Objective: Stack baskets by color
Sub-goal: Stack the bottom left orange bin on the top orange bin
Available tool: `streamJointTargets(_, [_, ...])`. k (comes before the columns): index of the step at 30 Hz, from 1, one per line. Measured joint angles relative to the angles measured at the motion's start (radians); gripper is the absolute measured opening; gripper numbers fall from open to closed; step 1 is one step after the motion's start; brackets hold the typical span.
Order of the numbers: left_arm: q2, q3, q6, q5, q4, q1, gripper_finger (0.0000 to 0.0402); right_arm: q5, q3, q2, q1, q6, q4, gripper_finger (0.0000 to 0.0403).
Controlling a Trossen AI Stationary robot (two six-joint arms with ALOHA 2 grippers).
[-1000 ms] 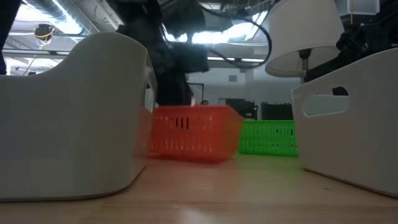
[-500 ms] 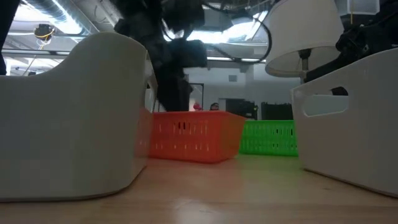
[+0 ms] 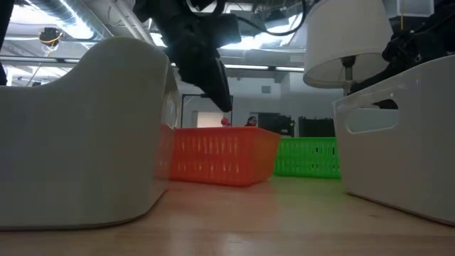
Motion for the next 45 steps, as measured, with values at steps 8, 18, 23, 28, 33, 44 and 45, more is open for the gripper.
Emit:
streamJointTargets(8, [0.000,0.000,-0.001,0.000,-0.001,0.026,0.0106,0.000,0.000,0.000,0.000,-0.023,-0.001,0.0099])
streamJointTargets(18, [0.000,0.000,-0.057,-0.016,-0.005,0.032,0.0106,0.000,0.000,0.000,0.000,-0.029,-0.001,0.0099])
streamJointTargets(23, [0.000,-0.001,-0.166,-0.028,-0.005,0.056,0.0106,0.000,0.000,0.000,0.000,-0.028,-0.001,0.0099])
streamJointTargets(28, [0.000,-0.001,-0.051,-0.026,-0.028,0.046,0.0106,0.000,0.000,0.000,0.000,-0.030,-0.002,0.0099])
streamJointTargets(33, [0.000,-0.002,-0.125,-0.026,-0.020,0.044,0.0106,-0.007,0.000,0.000,0.000,-0.024,0.069,0.0099])
streamJointTargets(44, [0.019,-0.003,-0.108,0.068,-0.026,0.051,0.0106,-0.159,0.145,0.013,0.000,-0.155,0.199,0.0099])
streamJointTargets(45, [0.020,-0.003,-0.106,0.098,-0.035,0.053,0.0106,-0.158,0.166,0.022,0.000,-0.154,0.164,0.0099])
